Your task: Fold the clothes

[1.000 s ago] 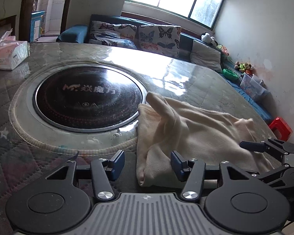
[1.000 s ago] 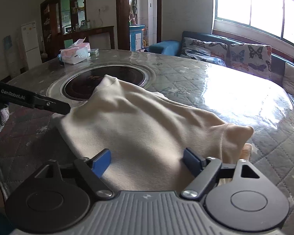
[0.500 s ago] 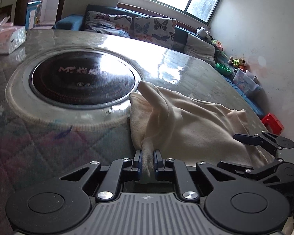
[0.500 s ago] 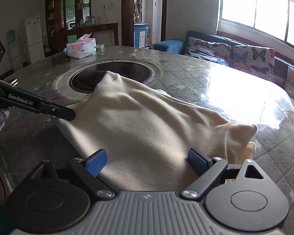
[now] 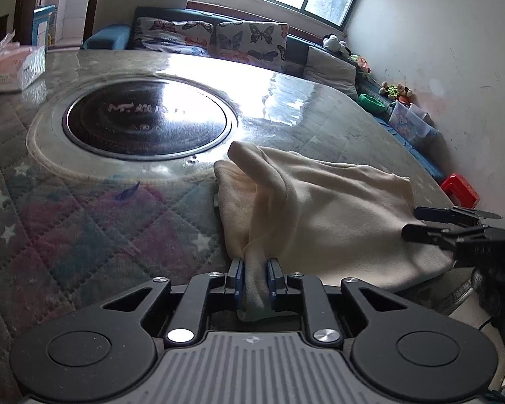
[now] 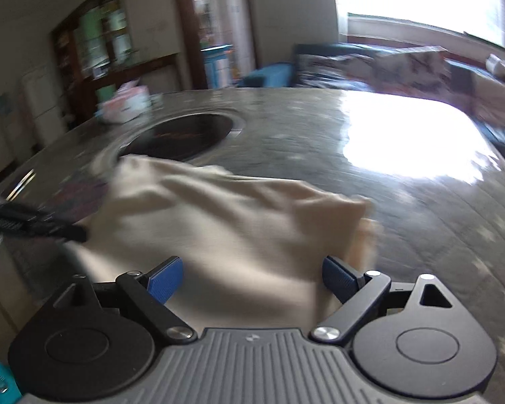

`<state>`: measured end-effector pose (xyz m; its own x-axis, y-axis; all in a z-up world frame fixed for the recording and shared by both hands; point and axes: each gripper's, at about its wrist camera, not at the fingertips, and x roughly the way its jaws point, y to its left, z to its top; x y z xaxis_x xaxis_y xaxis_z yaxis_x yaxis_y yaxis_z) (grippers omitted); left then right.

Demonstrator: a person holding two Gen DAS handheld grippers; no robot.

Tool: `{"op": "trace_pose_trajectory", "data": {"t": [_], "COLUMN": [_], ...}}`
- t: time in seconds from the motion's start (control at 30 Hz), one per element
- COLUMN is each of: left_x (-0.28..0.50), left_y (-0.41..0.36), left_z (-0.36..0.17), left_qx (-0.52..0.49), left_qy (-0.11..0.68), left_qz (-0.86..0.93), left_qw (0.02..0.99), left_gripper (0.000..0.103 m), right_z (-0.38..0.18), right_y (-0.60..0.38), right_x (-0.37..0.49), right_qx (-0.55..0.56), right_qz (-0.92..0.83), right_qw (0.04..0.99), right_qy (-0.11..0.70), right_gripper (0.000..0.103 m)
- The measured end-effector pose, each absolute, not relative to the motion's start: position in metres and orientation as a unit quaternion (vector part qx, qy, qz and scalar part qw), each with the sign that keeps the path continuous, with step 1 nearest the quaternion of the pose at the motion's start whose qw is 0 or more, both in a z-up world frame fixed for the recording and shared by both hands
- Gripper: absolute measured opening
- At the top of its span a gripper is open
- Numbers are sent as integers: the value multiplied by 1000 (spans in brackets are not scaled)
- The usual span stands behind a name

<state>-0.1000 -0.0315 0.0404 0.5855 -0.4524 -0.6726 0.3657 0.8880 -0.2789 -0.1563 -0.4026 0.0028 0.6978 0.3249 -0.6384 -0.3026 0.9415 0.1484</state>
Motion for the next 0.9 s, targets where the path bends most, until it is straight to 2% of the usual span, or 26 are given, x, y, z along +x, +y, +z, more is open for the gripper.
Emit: {"op": "trace_pose_trajectory", "data": {"t": [0.07,0.23,0.3,0.43,0.63,0.77,0.9], "left_x": [-100,-95,-91,-80,-57,-43,-43], "left_y": [-30,-36,-45,-67,-81,-64,-63], "left_z": [47,65,68,67,45,30,38], "left_qx": [-49,-45,-42,-29,10,-12,-20], "left_qy": [380,342,331,318,320,336,334], "left_qz": [-225,-236,-254,-284,-258,-241,-242], "left_qw": [896,908,908,904,912,910,911], "left_gripper": [18,15,15,15,15,17,17], "right_z": [5,21,24,21,7,-4,1], "right_y": [-413,-420,-415,-399,-390,-399,-397], "right_x": [-154,-151,-146,-132,-115,-111,-110], "right_qx": [22,42,44,41,39,51,39], "right_qz": [147,143,157,179,173,157,156], "right_qw": [926,939,939,935,932,930,930], "right_qy": [347,311,303,303,317,329,331], "right_gripper": [91,83,73,65,60,46,45]}}
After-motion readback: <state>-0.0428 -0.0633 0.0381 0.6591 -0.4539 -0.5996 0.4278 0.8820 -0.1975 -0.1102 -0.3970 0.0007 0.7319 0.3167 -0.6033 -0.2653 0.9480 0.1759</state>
